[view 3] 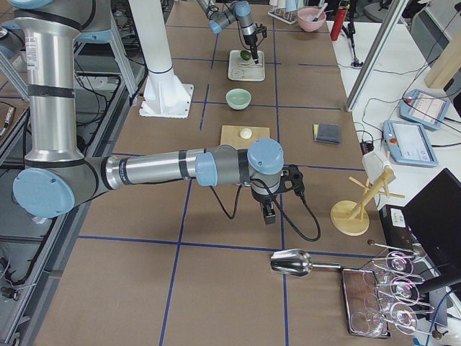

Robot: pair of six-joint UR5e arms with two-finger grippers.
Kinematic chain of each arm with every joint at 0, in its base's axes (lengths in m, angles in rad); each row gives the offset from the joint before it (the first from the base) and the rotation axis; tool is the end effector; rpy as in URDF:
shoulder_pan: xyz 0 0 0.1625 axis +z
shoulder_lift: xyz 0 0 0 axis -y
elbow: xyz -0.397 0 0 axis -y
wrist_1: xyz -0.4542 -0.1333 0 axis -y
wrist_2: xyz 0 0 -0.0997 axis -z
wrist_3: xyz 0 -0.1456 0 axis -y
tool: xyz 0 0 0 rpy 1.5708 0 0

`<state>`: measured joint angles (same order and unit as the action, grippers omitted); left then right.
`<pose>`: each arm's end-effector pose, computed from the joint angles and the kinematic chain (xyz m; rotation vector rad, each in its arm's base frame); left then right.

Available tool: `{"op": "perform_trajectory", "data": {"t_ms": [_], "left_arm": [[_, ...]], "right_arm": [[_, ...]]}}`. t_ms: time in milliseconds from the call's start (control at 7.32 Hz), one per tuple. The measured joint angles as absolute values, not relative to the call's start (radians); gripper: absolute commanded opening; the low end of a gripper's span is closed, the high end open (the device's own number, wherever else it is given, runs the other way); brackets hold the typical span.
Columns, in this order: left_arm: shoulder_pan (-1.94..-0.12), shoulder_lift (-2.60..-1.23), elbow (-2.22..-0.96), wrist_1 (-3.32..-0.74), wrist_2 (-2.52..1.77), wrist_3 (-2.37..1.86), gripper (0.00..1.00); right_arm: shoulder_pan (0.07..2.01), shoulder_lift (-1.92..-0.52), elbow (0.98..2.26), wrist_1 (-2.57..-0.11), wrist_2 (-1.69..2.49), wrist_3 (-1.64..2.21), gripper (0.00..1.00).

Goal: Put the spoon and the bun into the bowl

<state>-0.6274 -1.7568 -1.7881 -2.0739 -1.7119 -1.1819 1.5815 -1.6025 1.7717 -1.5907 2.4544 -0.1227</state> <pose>0.4730 -0.4824 0.3848 0.3259 0.8552 -0.1577 0.0266 -0.5472 0.5593 0.1981 -0.8716 -0.1704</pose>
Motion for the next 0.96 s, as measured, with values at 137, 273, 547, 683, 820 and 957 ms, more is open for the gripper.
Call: {"op": "perform_trajectory", "data": {"t_ms": [137,273,547,683,820,957], "left_arm": [[-0.62,-1.757,-1.778,-2.074,-1.706,-1.182,0.64],[-0.613,-1.756,-1.769,-2.074,-1.703,-1.183,0.64],[-0.6,-1.754,-1.757,-2.073,-1.689,-1.183,0.64],[-0.595,-1.754,-1.749,-2.074,-1.684,-1.183,0.64],[-0.593,-1.753,-1.743,-2.074,-1.682,-1.183,0.56],[-0.591,-1.753,-1.74,-2.074,-1.681,-1.183,0.06]], "right_arm": [[1.582,-1.603,1.772,-1.591,2.454,-0.123,1.0],[1.582,-1.603,1.772,-1.591,2.454,-0.123,1.0],[1.582,-1.604,1.772,-1.591,2.454,-0.123,1.0],[1.582,-1.604,1.772,-1.591,2.454,-0.123,1.0],[1.582,-1.605,1.772,-1.591,2.454,-0.123,1.0],[1.582,-1.605,1.772,-1.591,2.454,-0.123,1.0]]}}
